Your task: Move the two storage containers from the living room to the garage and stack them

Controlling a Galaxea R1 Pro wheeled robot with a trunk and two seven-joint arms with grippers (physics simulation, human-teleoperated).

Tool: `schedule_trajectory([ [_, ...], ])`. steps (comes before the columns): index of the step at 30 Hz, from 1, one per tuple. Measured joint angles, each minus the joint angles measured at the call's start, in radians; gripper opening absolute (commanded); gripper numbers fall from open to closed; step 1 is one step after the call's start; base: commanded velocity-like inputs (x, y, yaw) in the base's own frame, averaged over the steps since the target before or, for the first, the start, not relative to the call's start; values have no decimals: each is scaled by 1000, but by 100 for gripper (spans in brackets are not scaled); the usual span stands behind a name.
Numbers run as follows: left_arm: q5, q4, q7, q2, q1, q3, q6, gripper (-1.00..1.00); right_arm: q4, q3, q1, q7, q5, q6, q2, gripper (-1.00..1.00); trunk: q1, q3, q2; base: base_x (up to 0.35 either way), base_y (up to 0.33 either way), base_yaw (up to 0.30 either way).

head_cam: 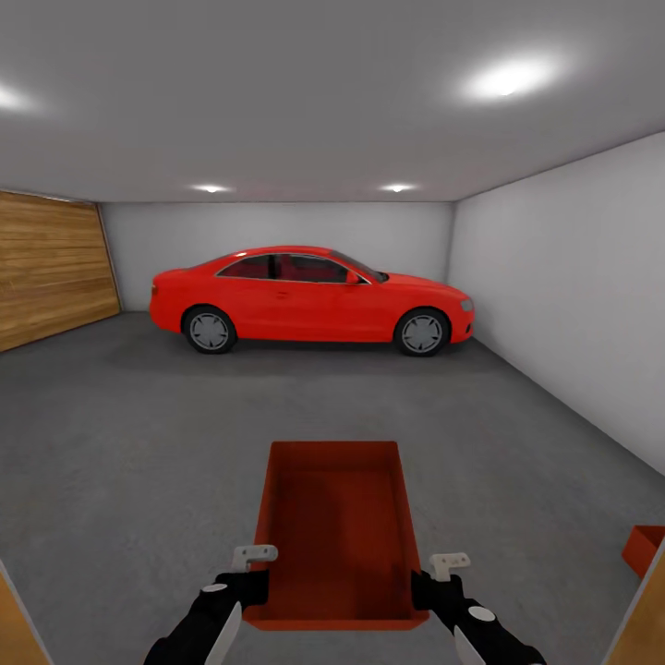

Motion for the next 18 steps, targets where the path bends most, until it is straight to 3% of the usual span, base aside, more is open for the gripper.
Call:
schedule_trajectory([
  [18,21,9,-5,8,1,-10,-13,-100,0,-3,0,3,5,-1,2,-100,0,0,0,0,0,0],
])
